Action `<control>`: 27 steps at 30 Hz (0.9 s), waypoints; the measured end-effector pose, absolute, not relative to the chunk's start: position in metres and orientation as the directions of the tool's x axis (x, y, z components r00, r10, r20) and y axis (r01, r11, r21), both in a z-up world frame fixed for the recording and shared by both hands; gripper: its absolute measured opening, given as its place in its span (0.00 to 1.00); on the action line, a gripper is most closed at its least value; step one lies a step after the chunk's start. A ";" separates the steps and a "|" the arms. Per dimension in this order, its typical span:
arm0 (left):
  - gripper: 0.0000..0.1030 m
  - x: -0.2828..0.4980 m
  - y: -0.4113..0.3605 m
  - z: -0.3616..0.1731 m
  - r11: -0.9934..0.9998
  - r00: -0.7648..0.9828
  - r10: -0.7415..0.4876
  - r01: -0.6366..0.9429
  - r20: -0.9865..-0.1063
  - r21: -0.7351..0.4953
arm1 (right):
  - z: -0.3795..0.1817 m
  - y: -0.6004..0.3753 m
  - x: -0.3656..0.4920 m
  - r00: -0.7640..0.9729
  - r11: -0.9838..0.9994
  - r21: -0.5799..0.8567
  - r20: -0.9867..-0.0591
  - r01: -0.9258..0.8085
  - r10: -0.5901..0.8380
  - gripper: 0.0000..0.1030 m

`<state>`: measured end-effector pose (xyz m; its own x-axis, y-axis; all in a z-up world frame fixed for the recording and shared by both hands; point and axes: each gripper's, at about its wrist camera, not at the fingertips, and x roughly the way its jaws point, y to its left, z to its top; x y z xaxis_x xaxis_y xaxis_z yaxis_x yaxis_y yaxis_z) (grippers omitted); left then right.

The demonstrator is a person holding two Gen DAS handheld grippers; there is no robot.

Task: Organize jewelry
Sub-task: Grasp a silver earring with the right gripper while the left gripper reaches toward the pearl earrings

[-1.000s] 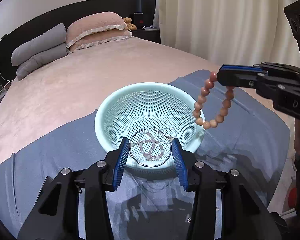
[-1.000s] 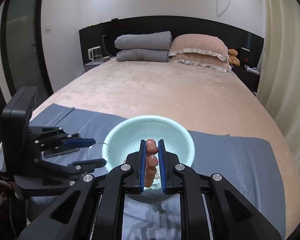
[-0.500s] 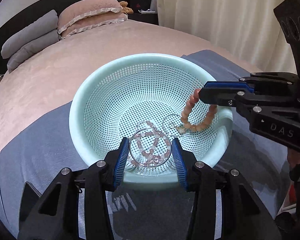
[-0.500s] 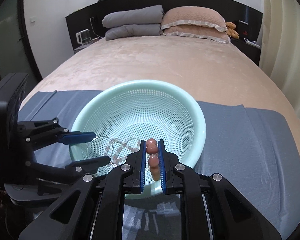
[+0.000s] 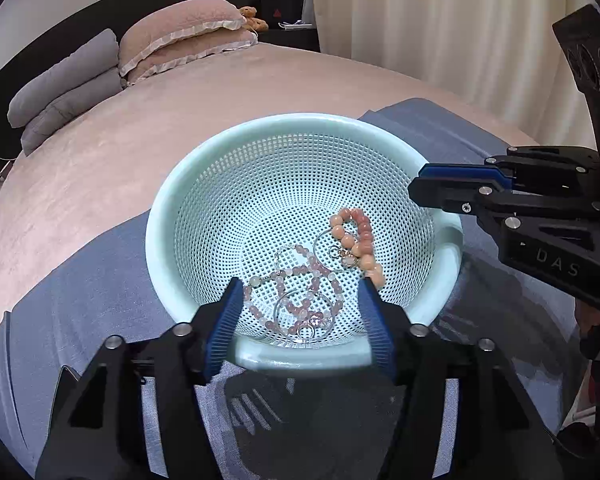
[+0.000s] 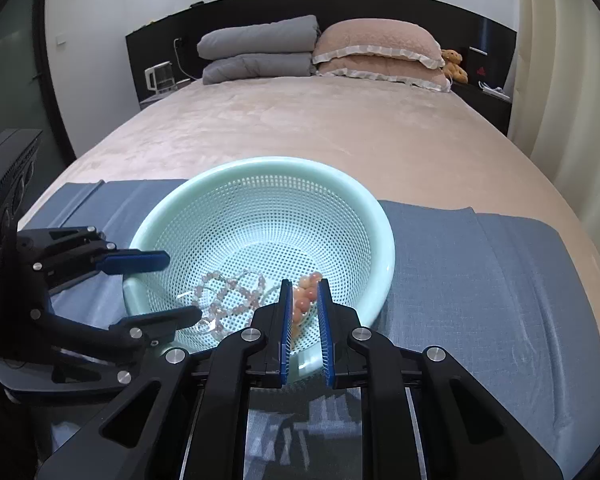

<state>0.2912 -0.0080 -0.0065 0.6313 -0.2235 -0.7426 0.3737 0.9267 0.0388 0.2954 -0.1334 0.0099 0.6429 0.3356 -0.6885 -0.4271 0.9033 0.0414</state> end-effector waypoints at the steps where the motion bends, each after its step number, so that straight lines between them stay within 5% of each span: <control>1: 0.67 0.290 -0.008 -0.005 0.927 0.632 -0.230 0.374 -0.740 0.032 | 0.011 -0.135 0.296 0.647 0.906 0.040 -0.687 -0.421 0.331 0.21; 10: 0.75 0.274 -0.006 0.008 0.923 0.639 -0.227 0.381 -0.735 0.046 | 0.017 -0.154 0.277 0.639 0.885 0.088 -0.660 -0.457 0.396 0.37; 27: 0.75 0.187 -0.016 -0.022 0.908 0.571 -0.196 0.413 -0.798 0.072 | -0.031 -0.146 0.183 0.526 0.815 0.009 -0.760 -0.579 0.382 0.37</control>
<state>0.1875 -0.0160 -0.0220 0.5705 -0.1960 -0.7975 0.4129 0.9079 0.0723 0.1832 -0.1465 -0.0311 0.5262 0.3818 -0.7598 -0.5788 0.8155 0.0090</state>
